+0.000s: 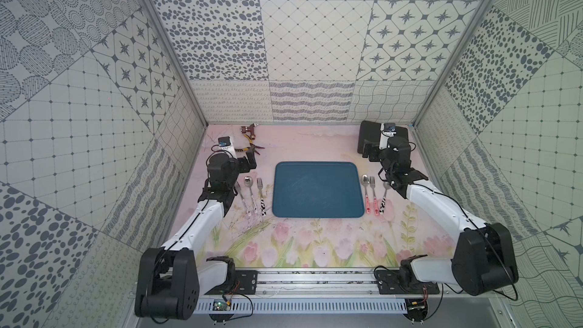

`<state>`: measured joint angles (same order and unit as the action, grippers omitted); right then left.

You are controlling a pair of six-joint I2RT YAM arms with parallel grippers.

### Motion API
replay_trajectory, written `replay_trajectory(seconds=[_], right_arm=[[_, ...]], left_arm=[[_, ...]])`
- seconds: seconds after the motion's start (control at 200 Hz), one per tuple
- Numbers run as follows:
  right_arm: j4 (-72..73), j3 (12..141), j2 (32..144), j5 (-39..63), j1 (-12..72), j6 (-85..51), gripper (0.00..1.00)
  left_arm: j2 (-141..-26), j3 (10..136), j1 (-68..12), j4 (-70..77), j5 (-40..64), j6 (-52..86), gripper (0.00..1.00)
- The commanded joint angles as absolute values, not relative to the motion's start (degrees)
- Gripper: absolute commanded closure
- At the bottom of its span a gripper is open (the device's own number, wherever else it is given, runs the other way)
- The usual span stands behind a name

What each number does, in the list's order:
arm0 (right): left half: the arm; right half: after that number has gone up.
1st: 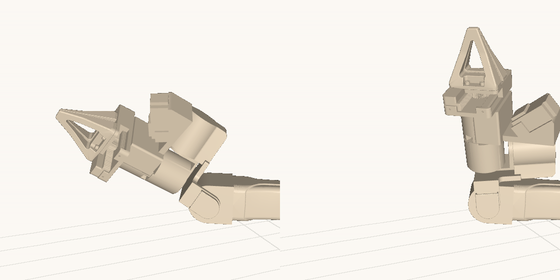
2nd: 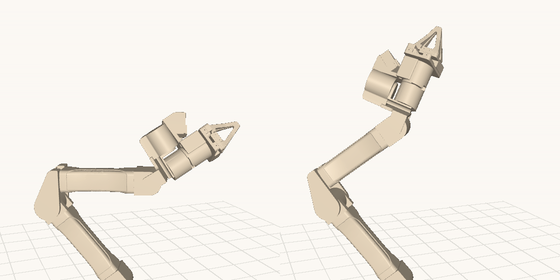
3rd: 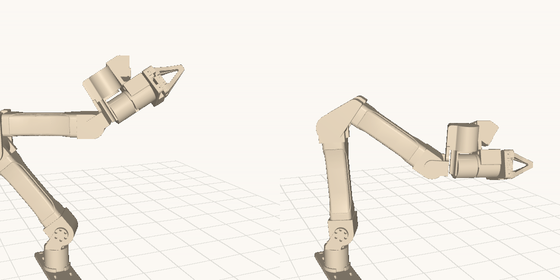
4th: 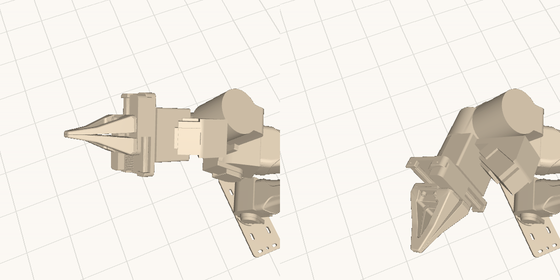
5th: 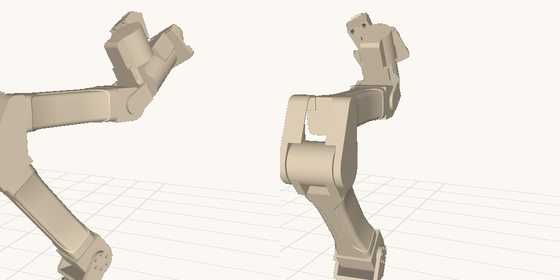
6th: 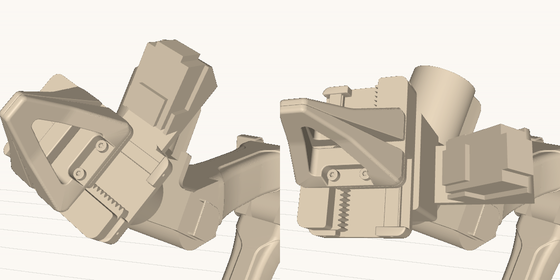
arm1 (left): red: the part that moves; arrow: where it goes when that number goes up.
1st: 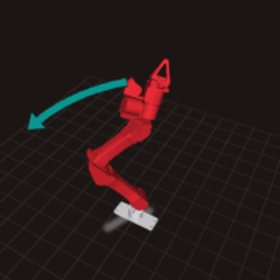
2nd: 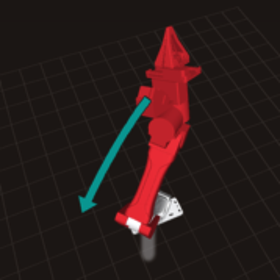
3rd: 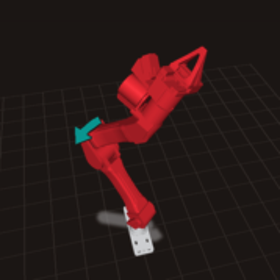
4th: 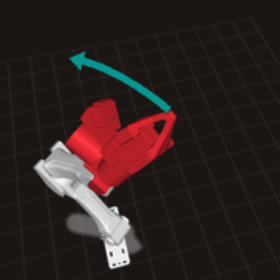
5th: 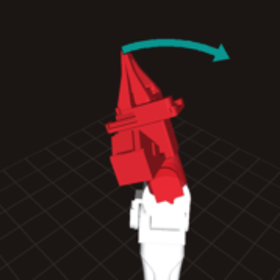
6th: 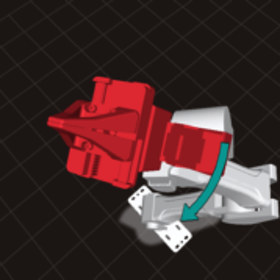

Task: Set the spoon and fork side by side
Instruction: Pick up the fork at the center of the board.

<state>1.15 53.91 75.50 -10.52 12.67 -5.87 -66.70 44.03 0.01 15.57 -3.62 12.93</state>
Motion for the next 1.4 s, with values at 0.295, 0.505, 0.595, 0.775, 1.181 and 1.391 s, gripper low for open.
replay_trajectory(seconds=[0.295, 0.505, 0.595, 0.775, 1.181, 1.391], right_arm=[[-22.8, 61.5, 78.1, 7.3, 14.1, -13.7, 0.71], [-35.3, 65.8, 79.8, -11.4, 23.2, -11.8, 0.81], [-39.1, 67.4, 81.1, -13.3, 23.3, -15.4, 0.83], [-39.6, 66.1, 80.3, -12.1, 23.3, -17.3, 0.82], [-39.5, 64.2, 80.1, -10.7, 23.3, -18.4, 0.84], [-39.5, 63.4, 79.5, -10.8, 23.2, -18.3, 0.83]], left_arm=[[-70.8, 67.8, 0.8, -43.6, -6.8, 42.4, 0.46], [-85.9, 80.0, -12.3, -72.2, -9.0, 44.6, 0.45], [-89.1, 80.8, -18.7, -75.2, -9.7, 44.0, 0.39], [-84.2, 70.0, -19.8, -65.4, 2.0, 45.6, 0.43], [-98.5, 70.6, -19.4, -63.7, 3.1, 39.1, 0.65], [-101.4, 75.5, -16.2, -65.8, 2.6, 32.5, 0.60]])
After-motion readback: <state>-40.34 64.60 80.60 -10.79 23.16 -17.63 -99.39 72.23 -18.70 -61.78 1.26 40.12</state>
